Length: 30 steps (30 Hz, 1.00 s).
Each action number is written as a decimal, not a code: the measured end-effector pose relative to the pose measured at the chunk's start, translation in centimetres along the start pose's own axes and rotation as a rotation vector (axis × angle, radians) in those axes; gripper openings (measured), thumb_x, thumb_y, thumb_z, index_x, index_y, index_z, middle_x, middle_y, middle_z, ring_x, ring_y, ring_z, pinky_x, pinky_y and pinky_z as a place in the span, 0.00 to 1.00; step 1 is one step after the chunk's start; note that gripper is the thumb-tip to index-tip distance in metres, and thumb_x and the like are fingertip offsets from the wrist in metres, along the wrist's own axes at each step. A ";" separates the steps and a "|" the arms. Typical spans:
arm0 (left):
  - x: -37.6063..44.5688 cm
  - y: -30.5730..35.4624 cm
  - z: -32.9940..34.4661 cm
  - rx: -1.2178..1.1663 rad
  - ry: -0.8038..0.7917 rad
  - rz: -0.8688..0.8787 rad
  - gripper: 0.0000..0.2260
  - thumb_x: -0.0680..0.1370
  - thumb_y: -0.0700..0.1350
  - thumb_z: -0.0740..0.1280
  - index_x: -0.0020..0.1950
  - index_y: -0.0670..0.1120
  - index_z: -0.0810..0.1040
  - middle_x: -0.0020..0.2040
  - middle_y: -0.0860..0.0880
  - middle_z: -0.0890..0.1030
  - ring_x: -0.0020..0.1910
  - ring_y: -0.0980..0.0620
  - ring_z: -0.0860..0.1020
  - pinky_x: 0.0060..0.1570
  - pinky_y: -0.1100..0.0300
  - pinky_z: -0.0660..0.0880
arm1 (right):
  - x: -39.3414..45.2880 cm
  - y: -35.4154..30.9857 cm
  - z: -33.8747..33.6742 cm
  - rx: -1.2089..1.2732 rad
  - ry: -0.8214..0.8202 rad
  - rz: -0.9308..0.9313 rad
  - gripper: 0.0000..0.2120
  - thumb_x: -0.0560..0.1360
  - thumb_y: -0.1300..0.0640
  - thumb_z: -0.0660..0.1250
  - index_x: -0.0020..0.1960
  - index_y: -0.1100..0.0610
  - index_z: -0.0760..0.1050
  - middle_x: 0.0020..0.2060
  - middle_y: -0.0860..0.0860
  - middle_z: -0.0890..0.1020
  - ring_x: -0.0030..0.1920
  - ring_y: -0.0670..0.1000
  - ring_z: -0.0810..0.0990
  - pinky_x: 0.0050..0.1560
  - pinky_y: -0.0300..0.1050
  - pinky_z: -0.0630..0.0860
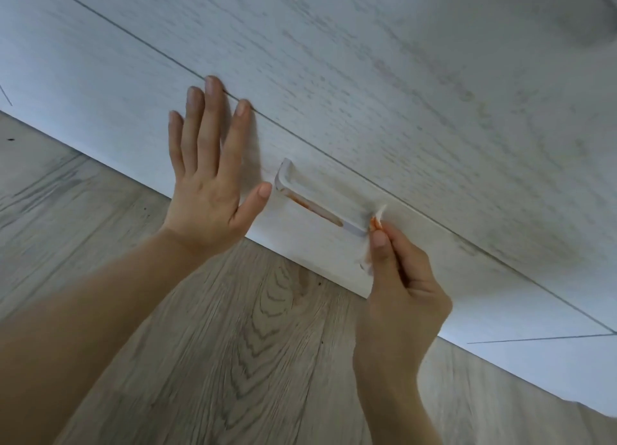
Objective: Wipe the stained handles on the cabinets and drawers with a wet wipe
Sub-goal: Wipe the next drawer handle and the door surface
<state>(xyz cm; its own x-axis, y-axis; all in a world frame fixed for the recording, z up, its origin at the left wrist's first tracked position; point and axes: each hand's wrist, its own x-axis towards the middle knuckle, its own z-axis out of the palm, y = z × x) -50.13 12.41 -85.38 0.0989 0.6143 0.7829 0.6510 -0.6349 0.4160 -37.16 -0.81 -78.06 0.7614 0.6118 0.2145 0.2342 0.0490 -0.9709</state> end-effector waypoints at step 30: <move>-0.2 -0.4 0.3 0.017 0.042 -0.005 0.29 0.81 0.58 0.46 0.74 0.40 0.51 0.72 0.34 0.49 0.74 0.55 0.36 0.72 0.45 0.42 | 1.9 2.3 -0.6 -0.529 -0.162 -1.085 0.04 0.73 0.67 0.71 0.48 0.63 0.83 0.44 0.58 0.82 0.44 0.54 0.77 0.47 0.39 0.75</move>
<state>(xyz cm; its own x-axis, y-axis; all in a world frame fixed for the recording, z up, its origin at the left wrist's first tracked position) -50.15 12.67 -85.81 0.0641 0.5970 0.7997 0.6644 -0.6234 0.4122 -34.75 -0.02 -79.82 -0.0585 0.5464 0.8355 0.9483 0.2918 -0.1245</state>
